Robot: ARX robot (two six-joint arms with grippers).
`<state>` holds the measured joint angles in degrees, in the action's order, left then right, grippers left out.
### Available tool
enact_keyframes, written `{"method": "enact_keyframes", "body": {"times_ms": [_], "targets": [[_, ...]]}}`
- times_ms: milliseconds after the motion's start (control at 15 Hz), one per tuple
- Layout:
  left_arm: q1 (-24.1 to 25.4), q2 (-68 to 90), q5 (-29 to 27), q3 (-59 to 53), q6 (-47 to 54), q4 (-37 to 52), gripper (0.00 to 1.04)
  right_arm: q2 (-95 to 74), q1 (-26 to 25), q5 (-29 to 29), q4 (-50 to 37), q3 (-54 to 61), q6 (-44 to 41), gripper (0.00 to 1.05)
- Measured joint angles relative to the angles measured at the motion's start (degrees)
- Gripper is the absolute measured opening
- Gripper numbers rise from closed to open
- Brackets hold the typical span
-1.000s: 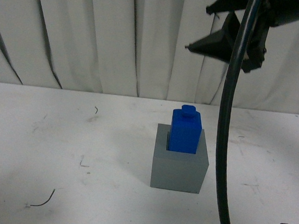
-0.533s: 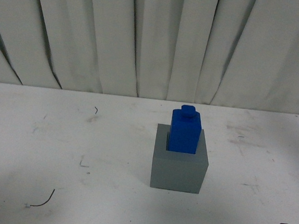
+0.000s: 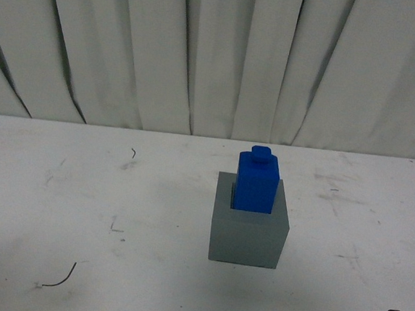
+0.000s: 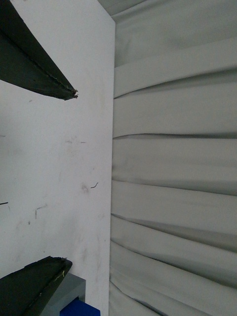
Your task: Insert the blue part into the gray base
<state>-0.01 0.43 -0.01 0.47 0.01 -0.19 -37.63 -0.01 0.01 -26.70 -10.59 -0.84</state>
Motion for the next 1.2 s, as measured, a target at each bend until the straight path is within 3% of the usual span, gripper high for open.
{"method": "enact_keyframes", "body": {"times_ms": [867,1200], "targets": [[0.0,0.0,0.0,0.0,-0.02,0.0,0.98,18.27,0.0,0.02,7.72,9.25,0.02,0.02],[0.0,0.0,0.0,0.0,-0.02,0.0,0.98,25.53,0.0,0.02,14.51,9.84,0.04,0.02]]}}
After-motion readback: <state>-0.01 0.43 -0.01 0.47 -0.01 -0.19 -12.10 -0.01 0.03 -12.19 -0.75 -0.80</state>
